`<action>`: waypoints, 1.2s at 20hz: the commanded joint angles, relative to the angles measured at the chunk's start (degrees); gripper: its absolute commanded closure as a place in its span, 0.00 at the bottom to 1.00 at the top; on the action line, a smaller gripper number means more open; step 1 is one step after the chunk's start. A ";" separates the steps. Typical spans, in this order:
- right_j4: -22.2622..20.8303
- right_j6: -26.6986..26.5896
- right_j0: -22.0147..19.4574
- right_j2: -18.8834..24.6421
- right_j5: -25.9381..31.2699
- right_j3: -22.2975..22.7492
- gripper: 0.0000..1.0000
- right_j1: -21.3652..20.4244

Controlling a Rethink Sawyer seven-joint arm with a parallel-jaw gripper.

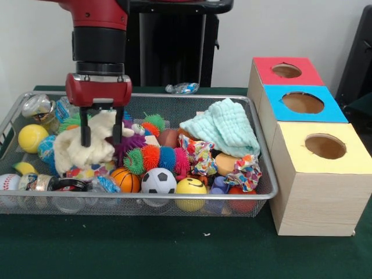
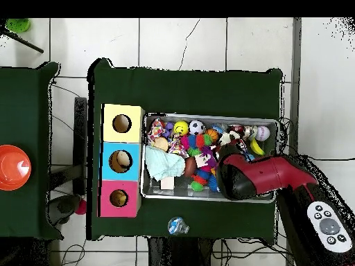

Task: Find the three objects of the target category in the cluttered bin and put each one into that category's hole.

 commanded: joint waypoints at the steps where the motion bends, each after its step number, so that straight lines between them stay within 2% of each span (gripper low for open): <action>1: 2.95 3.29 2.28 0.42 3.13 8.22 0.00 0.03; 3: 5.62 6.48 2.01 0.42 1.80 9.93 0.00 1.29; 7: 11.88 10.51 -1.13 2.45 -1.06 13.07 0.00 6.22; 9: 12.90 11.05 -1.64 2.24 -3.61 13.70 0.00 8.09; 17: 12.50 9.79 0.66 -1.75 -10.83 13.81 0.00 11.28; 24: 13.88 9.64 -0.65 -1.09 -13.16 15.45 0.00 12.19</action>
